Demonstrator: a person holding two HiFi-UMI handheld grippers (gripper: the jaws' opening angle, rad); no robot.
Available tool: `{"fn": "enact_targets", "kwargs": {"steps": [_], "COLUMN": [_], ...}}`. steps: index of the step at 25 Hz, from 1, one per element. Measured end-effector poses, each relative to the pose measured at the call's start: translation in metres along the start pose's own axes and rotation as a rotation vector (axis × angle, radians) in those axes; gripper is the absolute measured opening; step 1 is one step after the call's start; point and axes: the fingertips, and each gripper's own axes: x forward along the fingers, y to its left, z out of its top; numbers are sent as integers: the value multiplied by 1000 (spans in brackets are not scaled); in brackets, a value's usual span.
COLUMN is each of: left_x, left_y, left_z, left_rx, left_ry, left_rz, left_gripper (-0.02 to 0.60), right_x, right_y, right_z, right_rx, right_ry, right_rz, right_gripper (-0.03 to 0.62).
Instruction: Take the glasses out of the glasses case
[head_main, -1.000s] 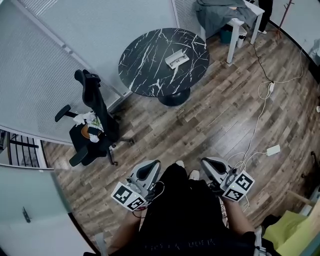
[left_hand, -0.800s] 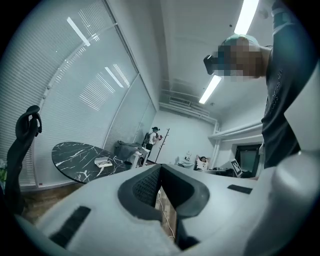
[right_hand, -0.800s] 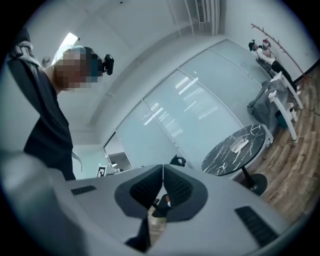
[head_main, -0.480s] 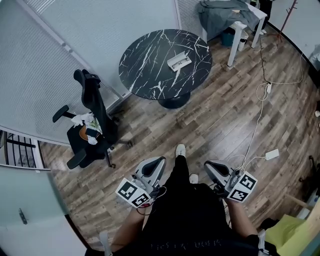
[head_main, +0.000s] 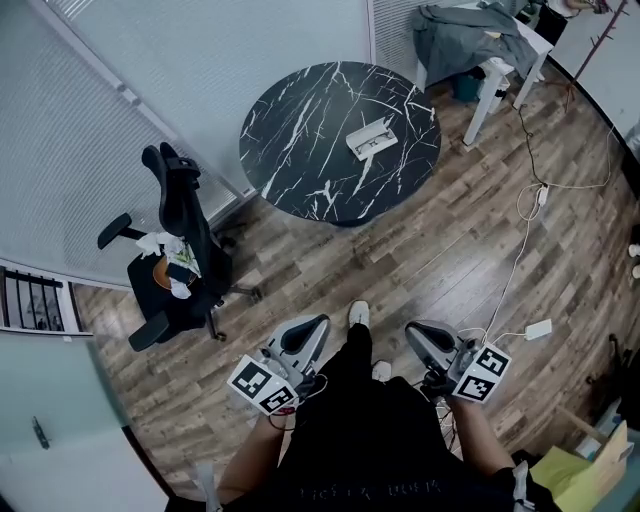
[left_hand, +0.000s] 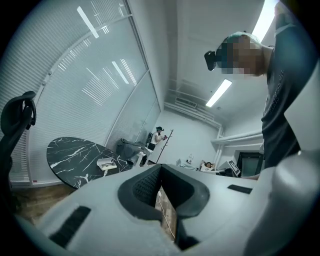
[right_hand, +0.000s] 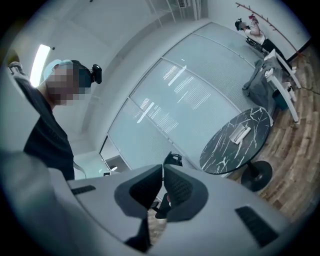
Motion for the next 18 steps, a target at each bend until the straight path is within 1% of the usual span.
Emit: {"fn": "enact_targets", "kwargs": {"steps": [3,6,9,15,18], "left_x": [23,41,53,69,75], "left_y": [31,55,75,113,119], "left_z": [14,33,46,59,64], "left_rx": [-6,3,3,-20,-3], "left_ry": [-7,-24,-38,-42,-32], "left_rz": [-13,-58,-79,-85,-98], "left_gripper": [18,18,18,18,18], "right_x": [25,53,74,97,103], "right_y": [-17,-31,-39,-54,-59], "right_z": [21,39,54,71,73], "right_rx": [-16,-33,-61,-69,-70], "right_ry": [9,20,23,-3,3], "right_rz": [-19,-39,-53,-86,-93], "right_gripper": [31,31,31,31,31]}}
